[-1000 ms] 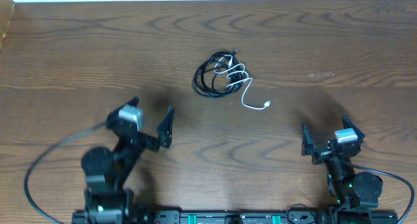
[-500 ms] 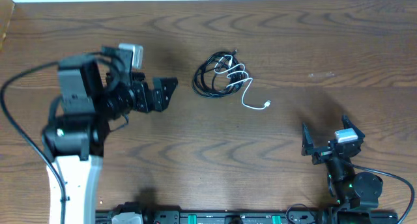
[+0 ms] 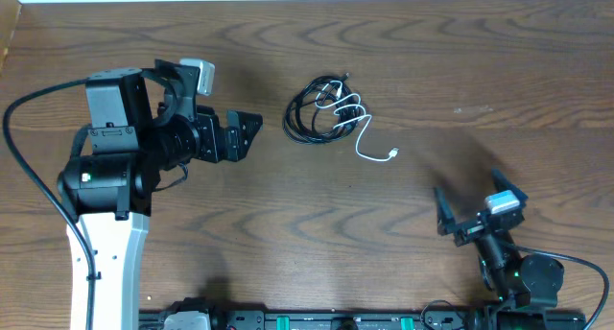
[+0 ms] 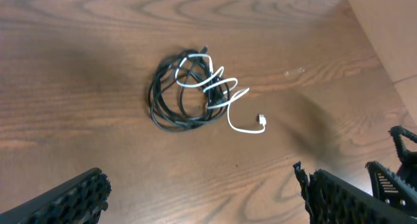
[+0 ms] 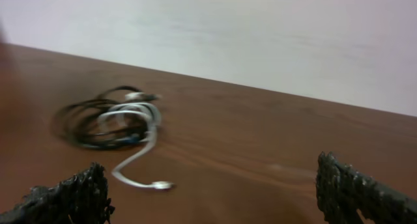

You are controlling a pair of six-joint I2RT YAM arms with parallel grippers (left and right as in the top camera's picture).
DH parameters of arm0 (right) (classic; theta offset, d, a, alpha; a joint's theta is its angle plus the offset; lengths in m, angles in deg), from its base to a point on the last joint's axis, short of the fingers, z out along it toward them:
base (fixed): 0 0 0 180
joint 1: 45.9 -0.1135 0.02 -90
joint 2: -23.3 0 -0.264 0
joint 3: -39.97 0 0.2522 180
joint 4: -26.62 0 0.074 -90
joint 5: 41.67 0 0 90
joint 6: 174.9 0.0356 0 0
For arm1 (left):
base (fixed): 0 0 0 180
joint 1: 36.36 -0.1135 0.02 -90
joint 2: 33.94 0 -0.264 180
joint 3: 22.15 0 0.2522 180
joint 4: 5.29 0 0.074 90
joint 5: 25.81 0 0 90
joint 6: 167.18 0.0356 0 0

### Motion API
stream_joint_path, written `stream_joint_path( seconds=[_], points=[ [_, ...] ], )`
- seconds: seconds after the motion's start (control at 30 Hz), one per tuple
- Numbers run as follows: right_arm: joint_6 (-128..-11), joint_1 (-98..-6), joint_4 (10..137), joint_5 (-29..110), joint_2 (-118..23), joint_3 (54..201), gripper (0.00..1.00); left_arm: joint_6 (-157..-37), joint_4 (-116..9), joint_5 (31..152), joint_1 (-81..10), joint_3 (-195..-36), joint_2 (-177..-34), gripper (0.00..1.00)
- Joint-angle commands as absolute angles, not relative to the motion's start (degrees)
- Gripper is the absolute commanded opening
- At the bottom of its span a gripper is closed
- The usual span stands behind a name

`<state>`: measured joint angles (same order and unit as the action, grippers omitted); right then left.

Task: Untangle cables

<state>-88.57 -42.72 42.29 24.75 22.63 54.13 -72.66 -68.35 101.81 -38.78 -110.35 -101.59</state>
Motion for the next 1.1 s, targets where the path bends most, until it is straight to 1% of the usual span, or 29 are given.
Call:
stream_joint_path(
  seconds=[0.0,0.13,0.27,0.4,0.67,0.87,1.07],
  points=[
    [-83.34,-42.90,43.03,13.74,22.98,54.04,0.99,-72.53,-69.24,102.77,-38.65,-111.24,-101.64,0.98],
    [-73.92,-42.90,43.14,11.64,21.80,54.13,0.99,-72.49,-69.09,102.73,-38.65,-111.24,-101.64,0.98],
    [-73.68,-42.90,44.26,7.40,20.38,55.16,0.99,-72.51,-68.39,101.70,-38.65,-111.24,-101.68,0.97],
    [-72.96,-42.90,47.21,7.22,16.84,59.47,0.99,-73.78,-68.37,98.80,-38.65,-111.24,-101.66,0.97],
    [-73.83,-42.90,54.20,7.20,0.84,74.87,0.99,-74.70,-68.46,96.72,-38.65,-111.24,-101.66,0.99],
    [-76.54,-42.90,65.48,7.22,-12.25,89.30,0.99,-74.96,-68.92,94.56,-38.65,-111.24,-101.66,1.00],
    [-82.29,-42.90,81.22,7.86,-23.83,104.16,0.99,-75.37,-68.94,94.53,-38.65,-111.24,-101.66,1.00]
  ],
)
